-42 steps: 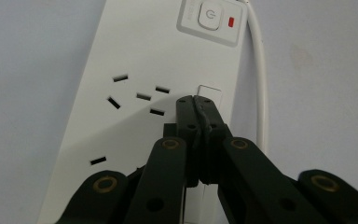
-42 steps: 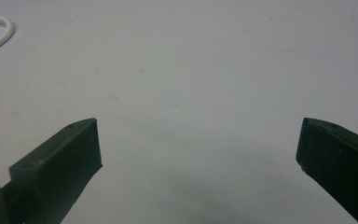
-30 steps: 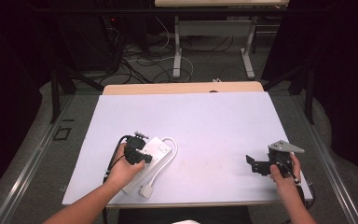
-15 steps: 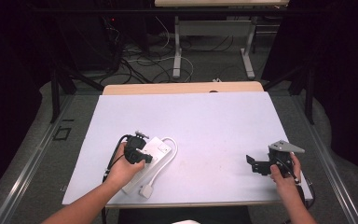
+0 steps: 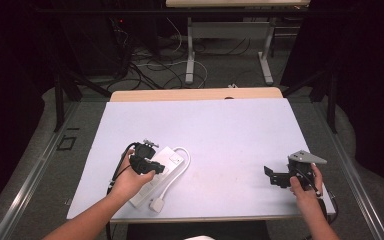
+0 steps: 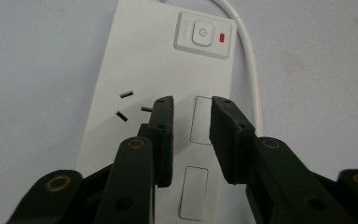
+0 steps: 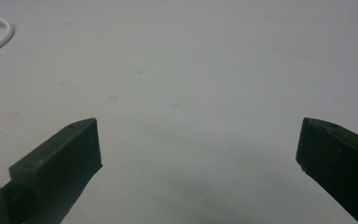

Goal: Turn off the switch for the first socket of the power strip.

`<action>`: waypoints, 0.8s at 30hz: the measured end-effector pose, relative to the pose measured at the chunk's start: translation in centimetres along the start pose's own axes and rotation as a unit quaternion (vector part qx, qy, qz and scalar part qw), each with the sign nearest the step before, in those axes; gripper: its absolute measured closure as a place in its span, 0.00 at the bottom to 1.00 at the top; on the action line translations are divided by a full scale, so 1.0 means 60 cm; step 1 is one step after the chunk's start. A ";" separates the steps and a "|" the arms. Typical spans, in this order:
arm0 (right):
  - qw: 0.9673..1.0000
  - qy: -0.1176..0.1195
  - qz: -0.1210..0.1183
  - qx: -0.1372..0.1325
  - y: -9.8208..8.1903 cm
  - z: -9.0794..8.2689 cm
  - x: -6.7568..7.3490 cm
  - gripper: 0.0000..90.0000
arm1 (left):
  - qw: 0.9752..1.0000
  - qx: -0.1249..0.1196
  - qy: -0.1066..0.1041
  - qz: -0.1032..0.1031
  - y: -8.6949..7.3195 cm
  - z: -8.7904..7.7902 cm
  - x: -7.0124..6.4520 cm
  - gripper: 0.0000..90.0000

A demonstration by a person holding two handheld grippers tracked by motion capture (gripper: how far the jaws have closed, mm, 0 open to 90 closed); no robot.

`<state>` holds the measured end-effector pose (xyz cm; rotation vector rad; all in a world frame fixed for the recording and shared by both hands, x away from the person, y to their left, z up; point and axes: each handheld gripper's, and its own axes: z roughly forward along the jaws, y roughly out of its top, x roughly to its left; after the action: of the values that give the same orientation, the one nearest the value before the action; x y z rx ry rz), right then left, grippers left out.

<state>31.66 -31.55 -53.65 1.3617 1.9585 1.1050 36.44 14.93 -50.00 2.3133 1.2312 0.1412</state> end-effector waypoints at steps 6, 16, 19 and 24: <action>1.000 -0.001 0.004 -0.003 0.000 0.001 0.001 0.00 | 1.000 -0.016 -0.003 0.006 -0.001 0.001 -0.002 0.65; 1.000 0.003 -0.001 -0.003 0.000 0.001 -0.002 0.00 | 1.000 -0.029 -0.004 0.011 -0.004 0.001 -0.003 0.56; 1.000 -0.002 0.001 -0.003 0.000 0.000 -0.001 0.00 | 0.999 -0.034 -0.002 0.014 -0.006 0.001 -0.003 0.54; 1.000 -0.002 0.001 -0.003 0.000 0.000 0.000 0.00 | 0.999 -0.049 -0.004 0.011 -0.007 -0.001 -0.002 0.52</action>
<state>31.67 -31.56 -53.65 1.3612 1.9496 1.1062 36.04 15.08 -50.17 2.2419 1.1705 0.1959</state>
